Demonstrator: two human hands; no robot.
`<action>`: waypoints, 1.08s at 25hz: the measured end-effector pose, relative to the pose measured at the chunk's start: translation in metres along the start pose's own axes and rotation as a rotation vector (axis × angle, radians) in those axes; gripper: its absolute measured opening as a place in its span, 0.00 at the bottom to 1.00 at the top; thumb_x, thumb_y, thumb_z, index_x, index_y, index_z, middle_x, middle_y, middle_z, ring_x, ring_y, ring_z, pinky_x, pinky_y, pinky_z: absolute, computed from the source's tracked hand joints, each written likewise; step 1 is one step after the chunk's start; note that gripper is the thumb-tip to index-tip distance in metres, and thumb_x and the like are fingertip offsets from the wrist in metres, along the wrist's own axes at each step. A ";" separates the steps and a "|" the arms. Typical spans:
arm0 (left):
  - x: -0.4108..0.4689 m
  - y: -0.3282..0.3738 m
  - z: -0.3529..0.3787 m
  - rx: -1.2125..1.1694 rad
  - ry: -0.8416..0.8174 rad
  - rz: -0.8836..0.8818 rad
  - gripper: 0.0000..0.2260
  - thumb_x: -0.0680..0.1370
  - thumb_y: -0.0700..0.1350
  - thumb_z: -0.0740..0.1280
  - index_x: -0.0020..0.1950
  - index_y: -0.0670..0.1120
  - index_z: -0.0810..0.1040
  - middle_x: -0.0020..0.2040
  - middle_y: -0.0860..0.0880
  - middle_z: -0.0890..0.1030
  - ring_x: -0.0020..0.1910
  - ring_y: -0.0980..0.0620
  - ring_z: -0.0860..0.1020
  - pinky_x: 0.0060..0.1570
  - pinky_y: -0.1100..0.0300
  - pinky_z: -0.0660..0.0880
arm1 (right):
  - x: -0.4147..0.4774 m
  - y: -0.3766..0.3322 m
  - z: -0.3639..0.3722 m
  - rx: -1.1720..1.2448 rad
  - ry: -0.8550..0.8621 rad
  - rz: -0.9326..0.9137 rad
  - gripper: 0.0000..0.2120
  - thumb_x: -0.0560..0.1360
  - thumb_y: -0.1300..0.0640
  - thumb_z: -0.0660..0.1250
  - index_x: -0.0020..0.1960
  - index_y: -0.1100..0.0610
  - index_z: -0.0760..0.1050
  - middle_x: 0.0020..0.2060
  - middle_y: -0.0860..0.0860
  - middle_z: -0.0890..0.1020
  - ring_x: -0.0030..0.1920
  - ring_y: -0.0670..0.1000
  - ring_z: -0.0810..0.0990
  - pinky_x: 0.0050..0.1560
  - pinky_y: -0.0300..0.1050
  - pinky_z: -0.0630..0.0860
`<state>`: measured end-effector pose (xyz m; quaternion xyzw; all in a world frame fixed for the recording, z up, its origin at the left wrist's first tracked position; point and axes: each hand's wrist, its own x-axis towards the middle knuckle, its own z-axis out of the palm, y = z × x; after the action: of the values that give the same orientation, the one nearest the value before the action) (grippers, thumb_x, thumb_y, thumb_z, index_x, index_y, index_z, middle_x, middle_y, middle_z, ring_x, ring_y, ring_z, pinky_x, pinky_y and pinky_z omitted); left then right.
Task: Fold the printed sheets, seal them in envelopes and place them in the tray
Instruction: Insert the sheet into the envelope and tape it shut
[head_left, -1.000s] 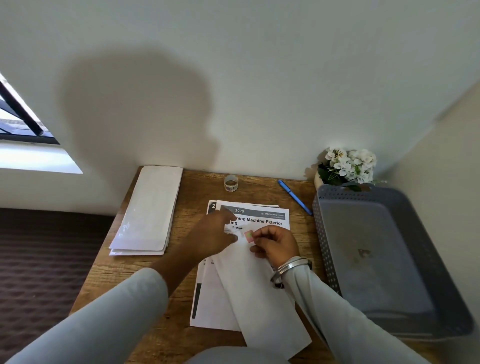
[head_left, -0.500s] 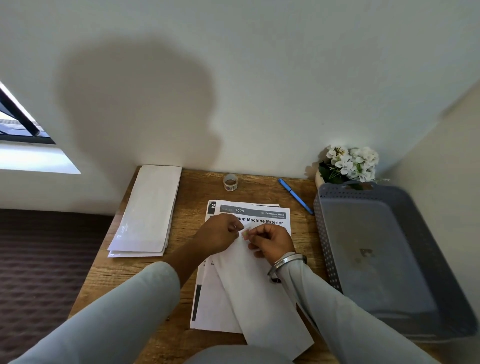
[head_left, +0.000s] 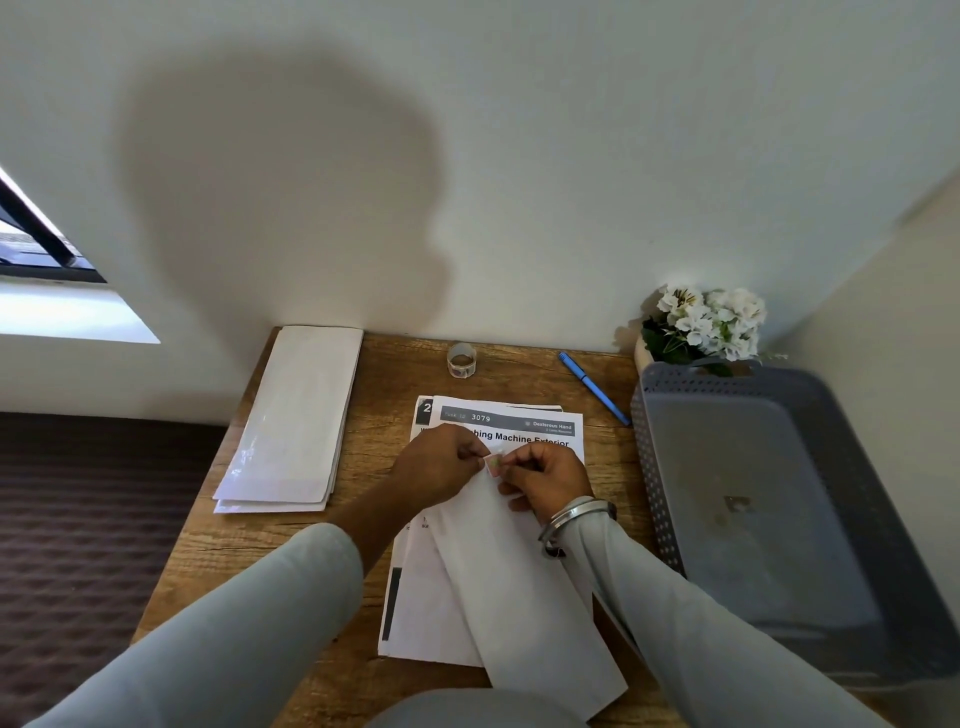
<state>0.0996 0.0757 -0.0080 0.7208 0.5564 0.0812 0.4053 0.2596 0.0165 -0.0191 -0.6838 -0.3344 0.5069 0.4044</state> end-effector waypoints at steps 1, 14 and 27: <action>0.000 0.000 0.000 0.008 0.002 0.002 0.08 0.79 0.46 0.69 0.57 0.51 0.85 0.58 0.51 0.84 0.54 0.52 0.80 0.57 0.51 0.79 | 0.001 0.000 0.000 -0.006 -0.002 0.002 0.04 0.70 0.64 0.76 0.40 0.58 0.82 0.37 0.57 0.85 0.34 0.55 0.84 0.31 0.45 0.77; 0.003 -0.003 0.006 0.051 0.047 0.026 0.07 0.78 0.53 0.71 0.51 0.53 0.86 0.49 0.54 0.85 0.47 0.55 0.80 0.49 0.55 0.78 | 0.001 -0.002 -0.001 -0.049 -0.018 0.004 0.06 0.71 0.68 0.72 0.39 0.58 0.82 0.36 0.57 0.86 0.35 0.57 0.84 0.34 0.48 0.80; 0.005 -0.003 0.019 0.132 0.145 -0.028 0.07 0.78 0.53 0.69 0.48 0.53 0.84 0.48 0.55 0.84 0.47 0.54 0.80 0.46 0.57 0.76 | -0.006 0.008 -0.006 -0.687 -0.012 -0.311 0.09 0.73 0.59 0.70 0.46 0.45 0.83 0.46 0.47 0.80 0.44 0.48 0.80 0.50 0.43 0.78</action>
<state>0.1100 0.0713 -0.0244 0.7304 0.5984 0.0908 0.3166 0.2638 0.0064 -0.0226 -0.7178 -0.5869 0.3017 0.2219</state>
